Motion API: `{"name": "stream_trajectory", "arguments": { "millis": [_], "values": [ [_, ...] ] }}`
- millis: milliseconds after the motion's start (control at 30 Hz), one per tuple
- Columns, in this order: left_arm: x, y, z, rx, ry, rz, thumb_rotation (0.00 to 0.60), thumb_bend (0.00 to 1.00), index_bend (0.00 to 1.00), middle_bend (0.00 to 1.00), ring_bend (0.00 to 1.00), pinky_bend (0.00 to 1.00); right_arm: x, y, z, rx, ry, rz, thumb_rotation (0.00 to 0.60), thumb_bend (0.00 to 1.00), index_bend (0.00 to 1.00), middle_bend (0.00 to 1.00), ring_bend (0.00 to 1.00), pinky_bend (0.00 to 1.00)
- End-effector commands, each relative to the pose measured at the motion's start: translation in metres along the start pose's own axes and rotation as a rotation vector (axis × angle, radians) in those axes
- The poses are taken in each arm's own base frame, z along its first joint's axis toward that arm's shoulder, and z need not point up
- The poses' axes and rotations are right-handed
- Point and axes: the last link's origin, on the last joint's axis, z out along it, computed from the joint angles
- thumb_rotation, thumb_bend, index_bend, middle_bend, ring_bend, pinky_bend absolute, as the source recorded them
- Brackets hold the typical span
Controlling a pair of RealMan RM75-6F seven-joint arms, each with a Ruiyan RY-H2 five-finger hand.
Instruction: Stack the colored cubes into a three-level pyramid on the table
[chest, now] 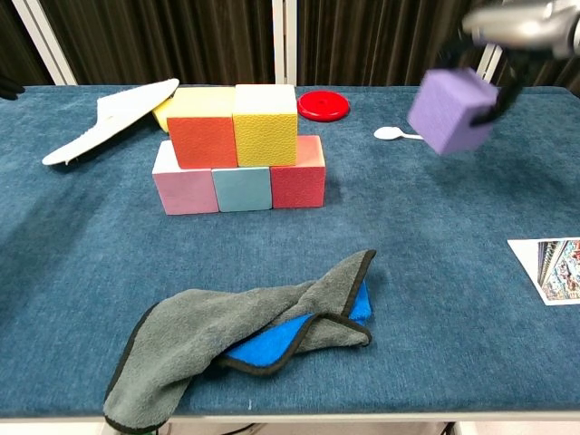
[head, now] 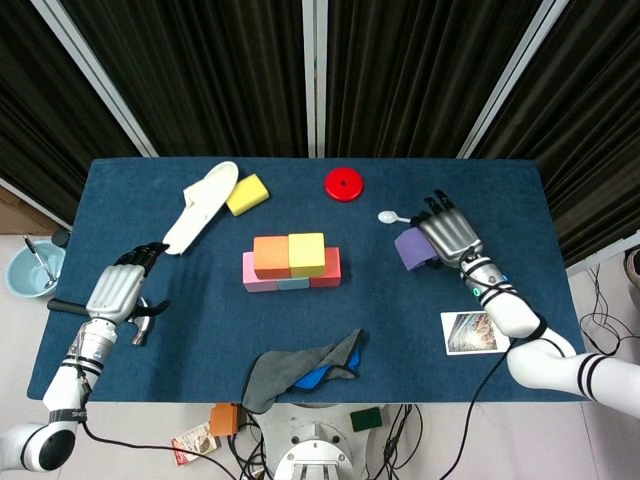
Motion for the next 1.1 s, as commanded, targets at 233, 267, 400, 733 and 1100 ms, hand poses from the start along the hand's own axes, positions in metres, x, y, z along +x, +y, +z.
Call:
{"name": "stream_trajectory", "arguments": {
  "millis": [233,267,400,733,1100],
  "values": [
    [-0.008,-0.003,-0.008,0.004,0.033,0.048,0.600,0.17,0.11,0.10,0.10,0.18,0.118,-0.075,-0.004,0.032,0.061,0.033,0.600,0.24,0.53,0.43,0.12,0.00],
    [-0.009,-0.002,-0.008,0.003,0.035,0.048,0.600,0.17,0.11,0.10,0.10,0.18,0.123,-0.083,-0.002,0.029,0.056,0.031,0.600,0.24,0.53,0.43,0.13,0.00],
    [-0.008,-0.003,-0.011,0.000,0.045,0.038,0.600,0.17,0.11,0.10,0.10,0.18,0.137,-0.115,0.007,0.011,0.039,0.029,0.600,0.25,0.53,0.44,0.13,0.00],
    [-0.008,-0.007,-0.012,0.002,0.051,0.024,0.600,0.17,0.11,0.10,0.10,0.18,0.145,-0.176,0.022,-0.039,-0.013,-0.027,0.600,0.25,0.53,0.46,0.15,0.00],
    [-0.010,-0.007,-0.010,-0.002,0.050,0.008,0.600,0.17,0.11,0.10,0.10,0.18,0.137,-0.209,0.042,-0.087,-0.038,-0.031,0.600,0.25,0.53,0.46,0.15,0.00]
  ]
}}
